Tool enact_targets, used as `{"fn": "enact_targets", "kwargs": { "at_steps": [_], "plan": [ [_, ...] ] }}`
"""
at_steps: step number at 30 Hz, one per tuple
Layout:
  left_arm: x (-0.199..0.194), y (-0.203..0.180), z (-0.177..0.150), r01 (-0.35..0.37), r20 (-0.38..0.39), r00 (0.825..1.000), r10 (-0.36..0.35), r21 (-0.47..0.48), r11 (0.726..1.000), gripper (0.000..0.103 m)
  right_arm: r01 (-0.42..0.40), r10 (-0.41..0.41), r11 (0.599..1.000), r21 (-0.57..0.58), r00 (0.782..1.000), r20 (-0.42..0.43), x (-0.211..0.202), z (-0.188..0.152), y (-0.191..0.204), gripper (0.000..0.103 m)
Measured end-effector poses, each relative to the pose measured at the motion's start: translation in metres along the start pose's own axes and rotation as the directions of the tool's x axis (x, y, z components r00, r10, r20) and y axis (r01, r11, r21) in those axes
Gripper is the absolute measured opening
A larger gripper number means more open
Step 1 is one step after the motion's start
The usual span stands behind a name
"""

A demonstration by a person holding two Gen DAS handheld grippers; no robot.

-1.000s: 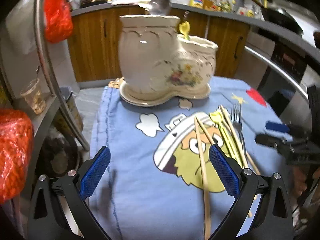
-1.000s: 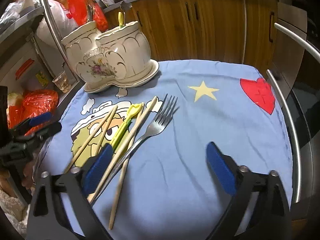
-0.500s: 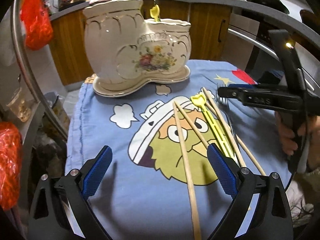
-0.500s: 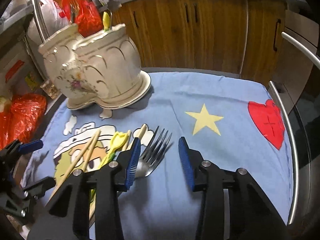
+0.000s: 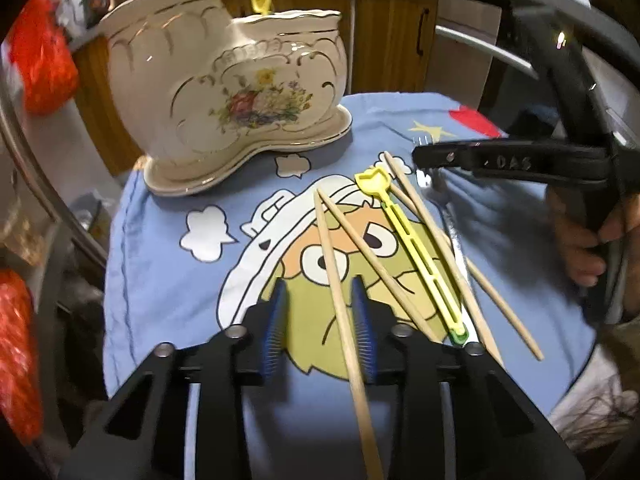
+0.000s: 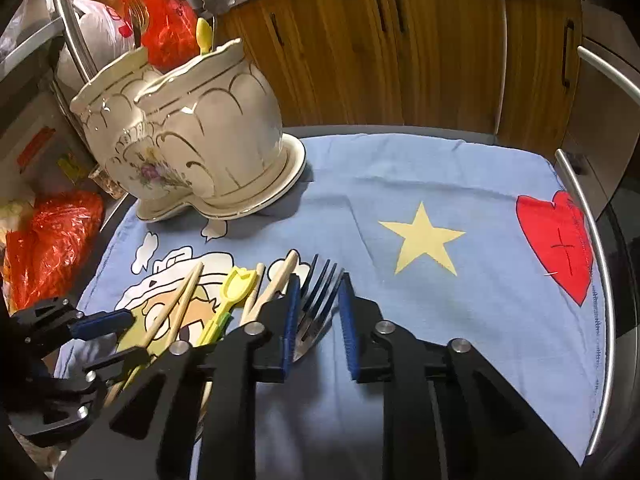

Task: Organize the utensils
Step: 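Grasp a wooden chopstick with the left tool while the right tool grasps the silver fork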

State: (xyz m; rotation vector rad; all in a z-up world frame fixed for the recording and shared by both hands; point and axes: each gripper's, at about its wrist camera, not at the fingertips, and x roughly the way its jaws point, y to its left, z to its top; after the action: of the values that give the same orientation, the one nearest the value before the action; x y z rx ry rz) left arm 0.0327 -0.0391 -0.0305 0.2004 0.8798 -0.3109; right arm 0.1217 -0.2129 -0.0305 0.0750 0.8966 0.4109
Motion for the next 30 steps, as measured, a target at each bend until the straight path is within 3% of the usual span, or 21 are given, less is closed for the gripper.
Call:
{"fn": "enact_targets", "kwargs": {
  "at_steps": [1,3,7,13,19,30],
  "plan": [
    [0.001,-0.004,0.002,-0.01,0.001,1.0,0.01,0.017,1.0,0.025,0.003,-0.003,1.0,0.001,1.0,0.007,-0.002,0.0,0.0,0.009],
    [0.004,-0.009,0.004,-0.024,0.001,1.0,0.024,0.045,0.999,0.008,-0.003,0.003,1.0,0.016,1.0,0.01,-0.006,-0.001,-0.003,0.006],
    [0.003,-0.009,0.003,-0.037,0.013,0.999,0.036,0.067,0.997,0.007,-0.022,0.021,0.999,0.045,0.999,0.038,-0.019,-0.002,-0.009,0.005],
    [-0.011,0.014,0.009,0.028,0.077,0.997,-0.025,-0.033,0.999,0.007,-0.048,0.039,0.996,0.075,0.993,0.111,-0.046,-0.003,-0.013,0.002],
    [-0.036,0.033,0.01,0.129,0.173,0.979,-0.107,-0.119,0.984,0.007,-0.027,0.016,0.998,0.056,0.98,0.2,-0.077,-0.002,-0.006,0.002],
    [-0.087,0.05,0.019,0.172,0.305,0.944,-0.124,-0.137,0.975,0.007,-0.002,-0.001,1.0,0.01,0.94,0.34,-0.116,0.024,0.016,0.002]
  ]
}}
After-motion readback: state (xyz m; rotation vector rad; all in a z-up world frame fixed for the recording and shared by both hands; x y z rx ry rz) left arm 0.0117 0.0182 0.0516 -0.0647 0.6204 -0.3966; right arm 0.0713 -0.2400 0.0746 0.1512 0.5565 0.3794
